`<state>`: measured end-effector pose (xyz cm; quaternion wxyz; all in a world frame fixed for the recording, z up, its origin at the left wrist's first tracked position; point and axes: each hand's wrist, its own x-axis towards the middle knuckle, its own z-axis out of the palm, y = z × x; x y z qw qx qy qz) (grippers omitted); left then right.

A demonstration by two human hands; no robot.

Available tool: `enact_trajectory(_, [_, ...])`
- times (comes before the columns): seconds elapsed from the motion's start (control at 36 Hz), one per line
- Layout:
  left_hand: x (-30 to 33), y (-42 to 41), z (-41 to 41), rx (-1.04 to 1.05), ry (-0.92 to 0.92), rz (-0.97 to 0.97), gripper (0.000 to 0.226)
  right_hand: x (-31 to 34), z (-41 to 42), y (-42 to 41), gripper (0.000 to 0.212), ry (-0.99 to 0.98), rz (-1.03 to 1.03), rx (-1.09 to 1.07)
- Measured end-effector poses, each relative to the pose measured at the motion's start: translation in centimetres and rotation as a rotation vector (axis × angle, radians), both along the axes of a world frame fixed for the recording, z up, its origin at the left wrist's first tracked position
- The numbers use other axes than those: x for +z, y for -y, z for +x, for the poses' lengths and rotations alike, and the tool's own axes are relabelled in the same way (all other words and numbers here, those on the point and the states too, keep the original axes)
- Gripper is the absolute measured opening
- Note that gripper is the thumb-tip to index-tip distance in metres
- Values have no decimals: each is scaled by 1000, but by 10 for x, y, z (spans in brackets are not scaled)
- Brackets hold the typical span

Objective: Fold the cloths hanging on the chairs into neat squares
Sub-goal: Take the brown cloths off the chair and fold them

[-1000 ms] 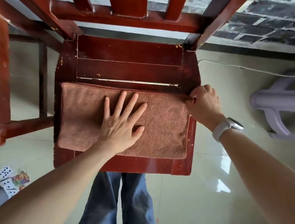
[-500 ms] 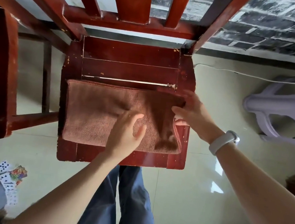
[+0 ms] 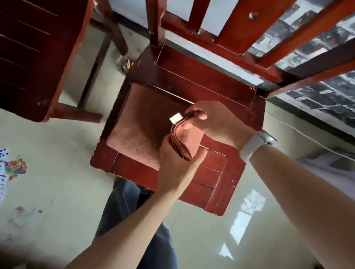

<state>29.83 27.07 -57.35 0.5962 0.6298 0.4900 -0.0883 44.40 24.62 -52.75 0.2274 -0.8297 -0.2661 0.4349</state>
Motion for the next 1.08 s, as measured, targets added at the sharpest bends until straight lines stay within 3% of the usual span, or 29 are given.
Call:
enact_trajectory(0.14, [-9, -19, -4, -14, -57, 159, 43, -4, 0, -25, 23, 249, -61, 188])
enact_trajectory(0.31, [-10, -48, -39, -16, 9, 279, 25, -22, 9, -33, 24, 286, -113, 161])
enact_trajectory(0.44, [-17, -71, -65, -41, 16, 185, 21, -41, 10, -39, 35, 170, -196, 212])
enact_trajectory(0.58, [-19, -82, -72, 26, 14, 133, 16, -53, 12, -47, 27, 94, -259, 263])
enact_trajectory(0.89, [-23, -109, -76, 278, 65, 203, 9, -46, -4, -105, 15, 131, 118, 177])
enact_trajectory(1.08, [-38, -127, -77, 319, -17, 315, 16, -75, -17, -130, 19, 234, 95, 178])
